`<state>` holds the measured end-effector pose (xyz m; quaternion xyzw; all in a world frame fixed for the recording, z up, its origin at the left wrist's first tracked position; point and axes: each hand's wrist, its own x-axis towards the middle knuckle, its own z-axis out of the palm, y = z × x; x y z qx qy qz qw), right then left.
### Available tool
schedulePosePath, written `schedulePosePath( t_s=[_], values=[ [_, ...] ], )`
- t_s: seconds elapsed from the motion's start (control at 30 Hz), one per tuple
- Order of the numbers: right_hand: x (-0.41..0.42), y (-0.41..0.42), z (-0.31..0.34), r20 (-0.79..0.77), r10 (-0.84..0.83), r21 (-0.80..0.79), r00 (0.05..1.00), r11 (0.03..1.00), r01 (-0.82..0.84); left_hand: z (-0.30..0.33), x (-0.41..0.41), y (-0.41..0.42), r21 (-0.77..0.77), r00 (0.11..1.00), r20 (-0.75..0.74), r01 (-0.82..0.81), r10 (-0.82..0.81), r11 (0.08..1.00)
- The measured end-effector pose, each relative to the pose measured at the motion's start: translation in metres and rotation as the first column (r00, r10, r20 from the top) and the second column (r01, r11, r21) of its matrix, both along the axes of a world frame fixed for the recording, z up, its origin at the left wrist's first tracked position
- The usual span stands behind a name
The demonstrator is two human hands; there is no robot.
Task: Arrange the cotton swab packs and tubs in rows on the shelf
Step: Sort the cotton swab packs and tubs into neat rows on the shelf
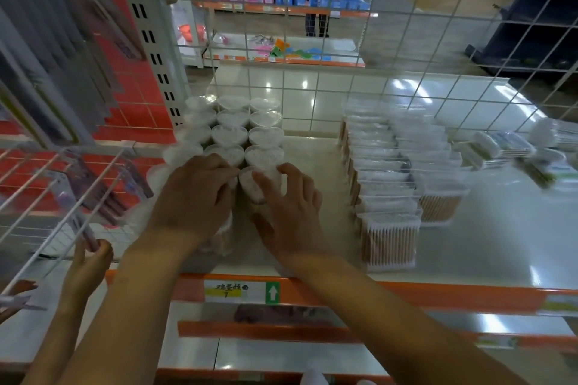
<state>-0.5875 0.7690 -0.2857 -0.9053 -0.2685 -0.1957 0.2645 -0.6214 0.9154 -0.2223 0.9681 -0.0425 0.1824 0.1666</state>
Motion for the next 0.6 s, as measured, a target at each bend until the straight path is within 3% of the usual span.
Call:
schedulePosePath(
  t_s=[0.27, 0.4, 0.6],
  values=[
    [-0.002, -0.019, 0.037, -0.184, 0.103, 0.035, 0.977, 0.995, -0.098, 0.011, 0.000, -0.029, 0.010, 0.999, -0.006, -0.035, 0.035, 0.999],
    [-0.001, -0.046, 0.056, -0.166, 0.097, 0.054, 0.981, 0.995, -0.089, 0.009, 0.009, -0.051, 0.082, 0.998, -0.047, 0.041, -0.037, 0.996],
    [0.004, -0.098, 0.069, -0.176, 0.056, 0.122, 0.983, 0.992, -0.035, 0.010, 0.018, -0.103, 0.040, 0.994, -0.036, 0.109, -0.108, 0.993]
  ],
)
